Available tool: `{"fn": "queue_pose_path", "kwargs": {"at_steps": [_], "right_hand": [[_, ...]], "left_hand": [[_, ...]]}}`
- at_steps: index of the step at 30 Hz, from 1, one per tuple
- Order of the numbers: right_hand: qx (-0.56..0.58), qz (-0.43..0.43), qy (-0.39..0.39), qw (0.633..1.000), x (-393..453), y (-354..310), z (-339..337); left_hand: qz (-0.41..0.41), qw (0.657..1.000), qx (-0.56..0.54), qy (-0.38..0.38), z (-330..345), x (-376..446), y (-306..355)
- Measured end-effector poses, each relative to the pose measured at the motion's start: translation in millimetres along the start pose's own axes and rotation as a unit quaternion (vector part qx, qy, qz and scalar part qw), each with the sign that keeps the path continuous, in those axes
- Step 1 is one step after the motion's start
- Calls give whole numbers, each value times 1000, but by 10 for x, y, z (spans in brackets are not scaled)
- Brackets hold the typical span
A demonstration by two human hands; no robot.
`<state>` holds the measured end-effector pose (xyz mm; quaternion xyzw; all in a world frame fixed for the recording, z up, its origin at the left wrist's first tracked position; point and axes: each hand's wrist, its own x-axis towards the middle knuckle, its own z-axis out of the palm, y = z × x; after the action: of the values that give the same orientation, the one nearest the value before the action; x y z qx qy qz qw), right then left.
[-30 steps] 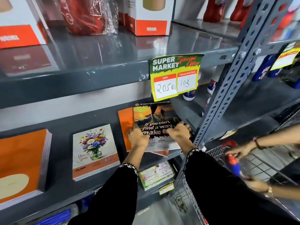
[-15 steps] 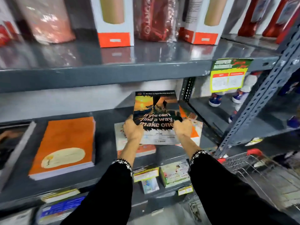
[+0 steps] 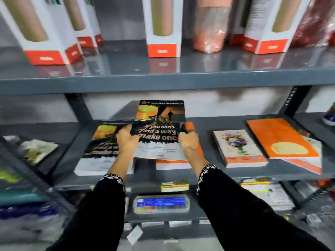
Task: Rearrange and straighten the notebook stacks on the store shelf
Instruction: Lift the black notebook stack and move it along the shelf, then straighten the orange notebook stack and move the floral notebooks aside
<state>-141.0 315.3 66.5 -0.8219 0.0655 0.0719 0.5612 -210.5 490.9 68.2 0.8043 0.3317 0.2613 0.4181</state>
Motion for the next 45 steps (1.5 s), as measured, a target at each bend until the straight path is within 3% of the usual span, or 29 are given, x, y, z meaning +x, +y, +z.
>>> {"fn": "queue_pose_path", "kwargs": {"at_steps": [5, 8, 13, 18, 21, 27, 31, 34, 45], "right_hand": [[-41, -2, -130, 991, -338, -168, 865], [-97, -20, -167, 981, -431, -161, 1221], [-158, -27, -169, 972, -447, -155, 1535], [-197, -37, -166, 966, -405, -63, 1638], [-203, -44, -174, 963, -384, -32, 1681], [-200, -70, -172, 962, -386, 11, 1685], [-173, -119, -137, 968, -381, 30, 1524], [-148, -154, -91, 973, -311, 0, 1255], [-140, -131, 78, 978, 623, 384, -927]], "left_hand": [[-10, 999, 36, 29, -894, 361, -639], [-25, 998, 61, 15, -1192, 522, -879], [-30, 994, 102, 3, -1294, 728, -1219], [-113, 993, 34, -16, -1139, 755, -1490], [-121, 992, 31, -11, -1116, 757, -1552], [-94, 985, 147, -11, -1116, 630, -1406], [-48, 979, 190, 47, -927, 499, -1209], [4, 982, 185, 47, -614, 366, -957], [137, 984, 77, -88, 1539, -626, 518]]}}
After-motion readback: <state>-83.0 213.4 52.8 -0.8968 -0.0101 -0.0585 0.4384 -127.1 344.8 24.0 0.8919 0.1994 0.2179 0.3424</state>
